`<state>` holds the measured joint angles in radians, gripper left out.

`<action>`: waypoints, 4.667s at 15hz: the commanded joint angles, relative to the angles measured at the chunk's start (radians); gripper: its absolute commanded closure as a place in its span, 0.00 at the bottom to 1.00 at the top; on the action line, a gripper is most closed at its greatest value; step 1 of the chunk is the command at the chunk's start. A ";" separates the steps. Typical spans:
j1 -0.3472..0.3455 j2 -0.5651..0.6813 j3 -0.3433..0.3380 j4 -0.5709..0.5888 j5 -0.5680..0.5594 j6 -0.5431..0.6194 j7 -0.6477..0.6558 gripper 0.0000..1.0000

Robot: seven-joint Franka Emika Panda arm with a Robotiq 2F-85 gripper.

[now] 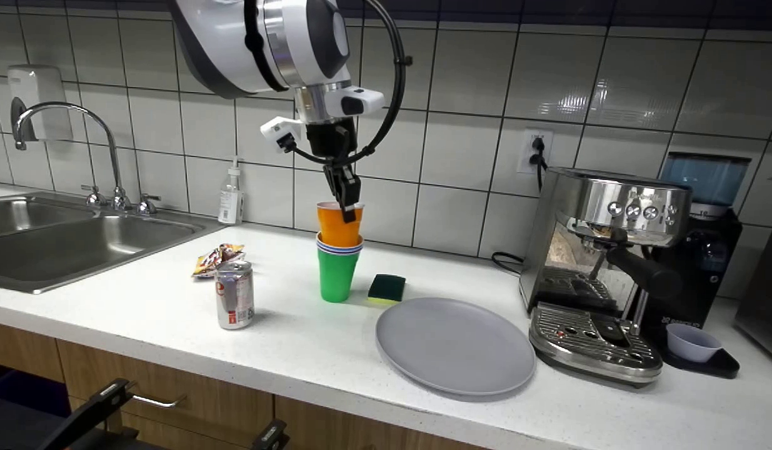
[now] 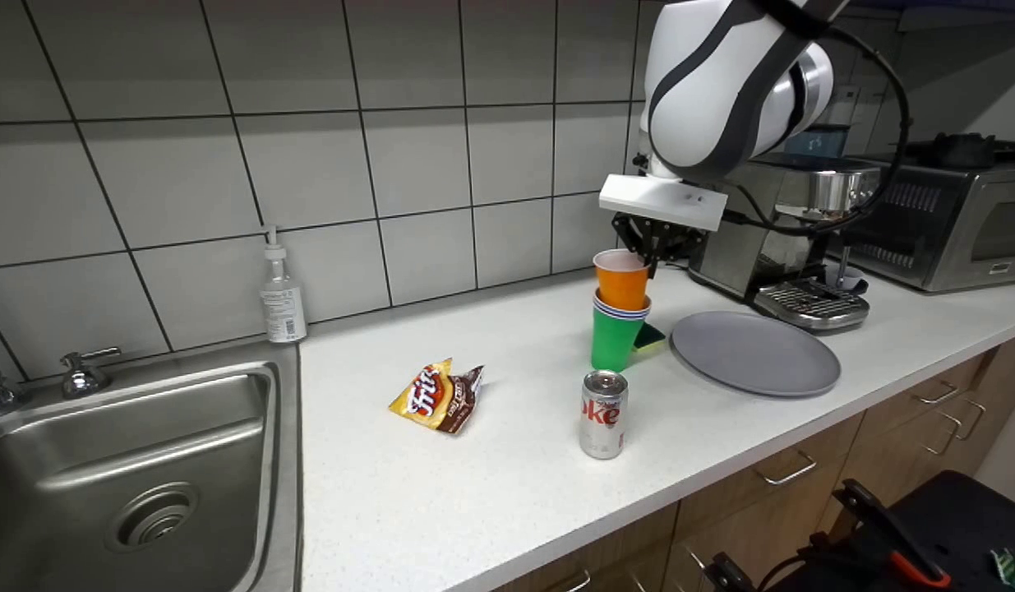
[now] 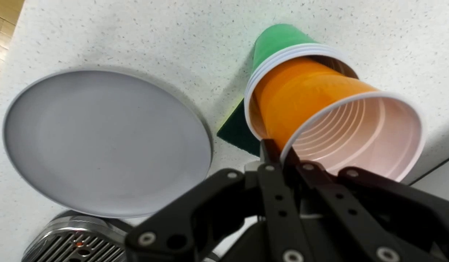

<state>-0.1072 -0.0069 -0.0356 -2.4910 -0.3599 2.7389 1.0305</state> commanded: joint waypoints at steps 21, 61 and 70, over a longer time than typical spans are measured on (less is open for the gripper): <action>0.097 0.138 -0.088 0.080 -0.071 0.044 0.131 0.99; 0.047 -0.306 -0.052 -0.171 0.191 -0.242 -0.777 0.00; 0.034 -0.289 -0.025 -0.166 0.190 -0.240 -0.754 0.00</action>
<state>-0.0380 -0.2965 -0.0966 -2.6575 -0.1876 2.4992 0.2906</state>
